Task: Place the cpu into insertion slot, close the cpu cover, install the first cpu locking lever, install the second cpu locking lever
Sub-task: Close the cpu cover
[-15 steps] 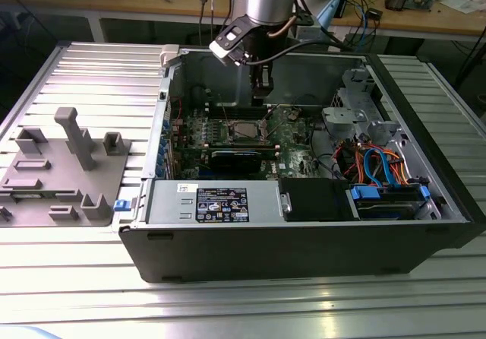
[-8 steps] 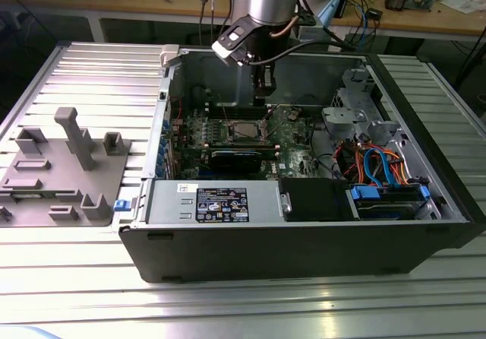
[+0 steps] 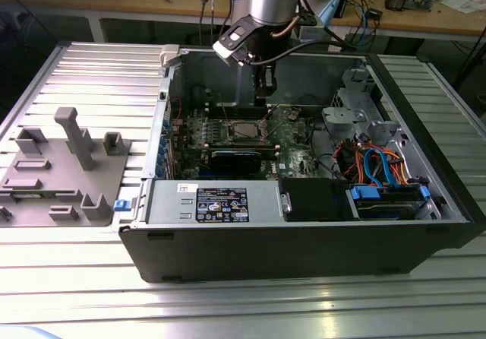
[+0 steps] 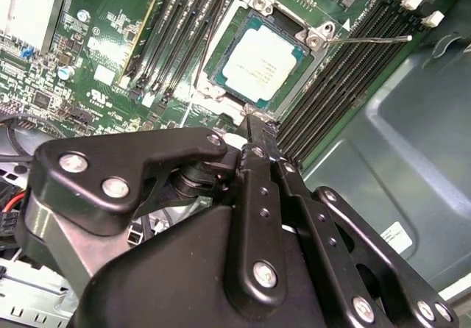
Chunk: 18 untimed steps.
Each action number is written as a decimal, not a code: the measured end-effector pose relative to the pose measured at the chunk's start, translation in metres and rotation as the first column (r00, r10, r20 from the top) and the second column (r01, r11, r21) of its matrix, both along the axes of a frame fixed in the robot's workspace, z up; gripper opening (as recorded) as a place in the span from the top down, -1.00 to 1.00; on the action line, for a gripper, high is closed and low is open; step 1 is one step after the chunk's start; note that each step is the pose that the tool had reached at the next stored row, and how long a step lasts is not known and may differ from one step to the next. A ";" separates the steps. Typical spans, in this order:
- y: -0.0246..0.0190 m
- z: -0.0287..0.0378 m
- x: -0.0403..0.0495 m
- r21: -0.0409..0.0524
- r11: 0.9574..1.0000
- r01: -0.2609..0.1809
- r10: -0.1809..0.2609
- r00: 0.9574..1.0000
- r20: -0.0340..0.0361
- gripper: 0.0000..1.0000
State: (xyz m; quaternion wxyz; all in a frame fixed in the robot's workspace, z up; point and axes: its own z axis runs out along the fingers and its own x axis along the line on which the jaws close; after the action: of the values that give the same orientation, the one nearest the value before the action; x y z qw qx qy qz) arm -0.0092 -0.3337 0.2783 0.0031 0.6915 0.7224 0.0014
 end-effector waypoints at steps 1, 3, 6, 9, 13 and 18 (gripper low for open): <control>0.0000 0.0000 0.0003 0.000 1.000 0.000 0.000 1.000 0.000 0.79; 0.0000 0.0000 0.0007 0.000 1.000 0.000 0.000 1.000 0.000 0.79; 0.0000 0.0000 0.0015 0.000 1.000 0.000 0.000 1.000 0.000 0.79; 0.0000 0.0000 0.0021 0.000 1.000 0.000 0.000 1.000 0.000 0.79; 0.0000 0.0000 0.0032 0.000 1.000 0.000 0.000 1.000 0.000 0.79; 0.0000 0.0000 0.0050 0.000 1.000 0.000 0.000 1.000 0.000 0.79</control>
State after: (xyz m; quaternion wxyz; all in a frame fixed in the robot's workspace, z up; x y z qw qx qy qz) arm -0.0043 -0.3337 0.2783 0.0031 0.6915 0.7224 0.0014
